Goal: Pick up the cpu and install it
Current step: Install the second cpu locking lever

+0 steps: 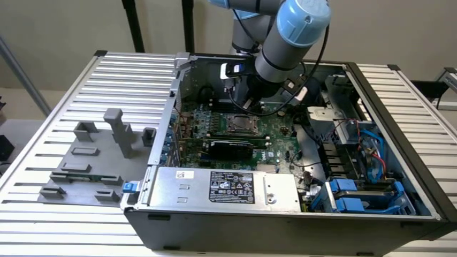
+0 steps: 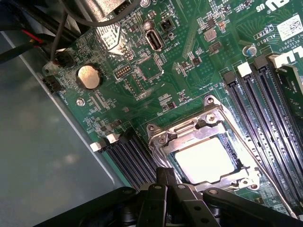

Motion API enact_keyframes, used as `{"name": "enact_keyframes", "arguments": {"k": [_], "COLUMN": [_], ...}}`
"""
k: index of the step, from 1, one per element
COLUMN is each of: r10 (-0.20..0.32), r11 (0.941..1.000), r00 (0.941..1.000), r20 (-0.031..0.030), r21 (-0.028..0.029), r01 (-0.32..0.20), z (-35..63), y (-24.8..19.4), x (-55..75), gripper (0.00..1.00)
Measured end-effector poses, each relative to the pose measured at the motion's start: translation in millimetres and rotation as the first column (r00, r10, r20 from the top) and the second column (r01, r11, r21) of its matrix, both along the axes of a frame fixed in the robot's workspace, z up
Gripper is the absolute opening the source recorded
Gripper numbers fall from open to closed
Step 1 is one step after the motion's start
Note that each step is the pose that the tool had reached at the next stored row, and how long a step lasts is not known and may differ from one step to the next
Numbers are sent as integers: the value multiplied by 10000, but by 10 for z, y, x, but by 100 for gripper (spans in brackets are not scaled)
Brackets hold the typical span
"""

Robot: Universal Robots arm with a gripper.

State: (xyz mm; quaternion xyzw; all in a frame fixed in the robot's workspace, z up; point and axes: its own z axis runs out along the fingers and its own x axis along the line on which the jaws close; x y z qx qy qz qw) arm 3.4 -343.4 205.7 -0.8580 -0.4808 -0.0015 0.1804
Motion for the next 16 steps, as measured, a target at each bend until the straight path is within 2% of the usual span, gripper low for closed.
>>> {"name": "enact_keyframes", "arguments": {"k": [1, 3, 7, 16], "r10": [0, 0, 0, 0], "r11": [10000, 10000, 10000, 10000], "r00": [10000, 10000, 10000, 10000], "r20": [0, -6, -17, -16], "r21": [1, 0, -4, -6], "r01": [0, 0, 0, 0], "z": [0, 3, 28, 169], "y": [-4, -48, -202, -461], "x": [0, 0, 0, -27], "gripper": [11, 11, 11, 11]}}
